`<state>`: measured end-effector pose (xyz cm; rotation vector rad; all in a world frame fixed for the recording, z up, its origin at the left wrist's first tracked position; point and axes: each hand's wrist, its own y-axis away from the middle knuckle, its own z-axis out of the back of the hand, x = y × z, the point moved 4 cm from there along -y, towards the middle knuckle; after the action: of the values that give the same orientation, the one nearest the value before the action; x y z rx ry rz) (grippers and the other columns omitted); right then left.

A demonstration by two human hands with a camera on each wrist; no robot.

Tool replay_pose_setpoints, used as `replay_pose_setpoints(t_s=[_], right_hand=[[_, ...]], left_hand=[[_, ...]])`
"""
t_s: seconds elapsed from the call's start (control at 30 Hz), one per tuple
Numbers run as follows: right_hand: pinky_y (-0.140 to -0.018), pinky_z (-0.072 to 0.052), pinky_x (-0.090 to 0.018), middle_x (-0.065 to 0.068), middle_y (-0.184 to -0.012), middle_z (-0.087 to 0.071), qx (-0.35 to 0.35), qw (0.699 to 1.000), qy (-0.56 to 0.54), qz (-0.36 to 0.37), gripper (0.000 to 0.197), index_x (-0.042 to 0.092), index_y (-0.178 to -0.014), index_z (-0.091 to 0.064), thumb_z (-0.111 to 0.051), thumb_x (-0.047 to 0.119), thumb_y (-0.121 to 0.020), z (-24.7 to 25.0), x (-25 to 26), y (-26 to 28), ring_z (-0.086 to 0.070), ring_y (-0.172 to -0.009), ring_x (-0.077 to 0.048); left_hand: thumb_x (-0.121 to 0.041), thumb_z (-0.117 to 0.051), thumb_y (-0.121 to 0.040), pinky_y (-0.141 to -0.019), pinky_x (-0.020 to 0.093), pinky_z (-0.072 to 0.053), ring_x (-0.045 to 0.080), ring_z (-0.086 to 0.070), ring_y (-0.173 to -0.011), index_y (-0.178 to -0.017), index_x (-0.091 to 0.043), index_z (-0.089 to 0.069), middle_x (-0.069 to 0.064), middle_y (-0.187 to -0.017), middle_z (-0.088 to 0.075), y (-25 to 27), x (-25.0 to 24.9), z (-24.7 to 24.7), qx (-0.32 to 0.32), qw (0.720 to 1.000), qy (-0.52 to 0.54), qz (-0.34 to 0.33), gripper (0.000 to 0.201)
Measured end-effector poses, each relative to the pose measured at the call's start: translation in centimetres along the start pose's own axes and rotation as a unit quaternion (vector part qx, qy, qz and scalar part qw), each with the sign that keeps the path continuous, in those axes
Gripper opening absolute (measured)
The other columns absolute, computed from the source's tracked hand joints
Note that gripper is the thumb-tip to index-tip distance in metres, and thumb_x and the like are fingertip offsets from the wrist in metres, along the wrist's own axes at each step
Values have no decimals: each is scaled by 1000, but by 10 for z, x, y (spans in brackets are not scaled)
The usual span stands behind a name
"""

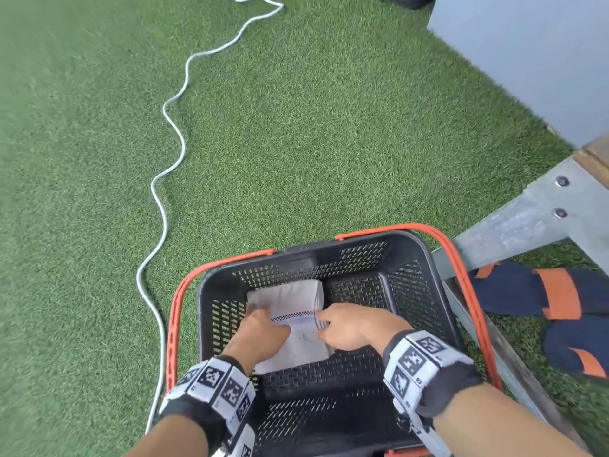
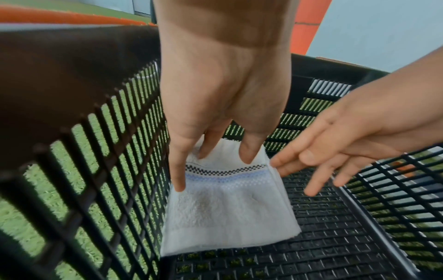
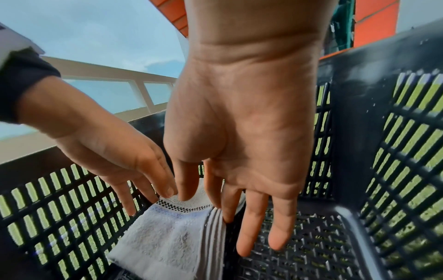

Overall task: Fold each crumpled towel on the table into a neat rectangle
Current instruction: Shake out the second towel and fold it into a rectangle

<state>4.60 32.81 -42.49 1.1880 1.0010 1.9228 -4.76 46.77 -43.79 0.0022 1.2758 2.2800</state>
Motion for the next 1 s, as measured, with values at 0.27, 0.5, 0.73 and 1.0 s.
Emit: replay_pose_setpoints(t_s=[0.27,0.5,0.73,1.0], right_hand=[[-107,-42,-38,-5,-152,-47,-138,987,-72,40,48,21,-152,-40,-42,35,-106,43,4,80,-53,-130,-26],[-87,-49,-24,12,-117,-67,-344,922,-144,110,23,29,-118,-65,-54,37,-100,75,10,197,-62,-93,-3],[-87,-48,-23,12,-104,-66,-481,862,-122,104,17,24,-112,-67,-57,29,-99,78,-14,336,-61,-94,-5],[-84,-44,-23,11,-110,-65,-566,801,-196,16,10,28,-104,-66,-58,30,-99,38,-103,441,-61,-105,-10]], left_hand=[[-34,-56,-98,-93,29,-47,16,-61,-109,-147,-12,-45,8,-142,-54,32,-30,32,-8,998,21,-55,56],[-34,-57,-96,-73,30,-52,14,-61,-79,-94,-13,-71,7,-100,-74,103,-102,78,-37,973,-26,-225,26],[-37,-51,-102,-80,22,-53,13,-67,-100,-113,-16,-66,-3,-112,-70,227,-207,109,-46,898,-147,-413,28],[-37,-56,-99,-83,24,-45,10,-64,-97,-114,-21,-70,-4,-115,-69,340,-321,75,-61,811,-223,-537,26]])
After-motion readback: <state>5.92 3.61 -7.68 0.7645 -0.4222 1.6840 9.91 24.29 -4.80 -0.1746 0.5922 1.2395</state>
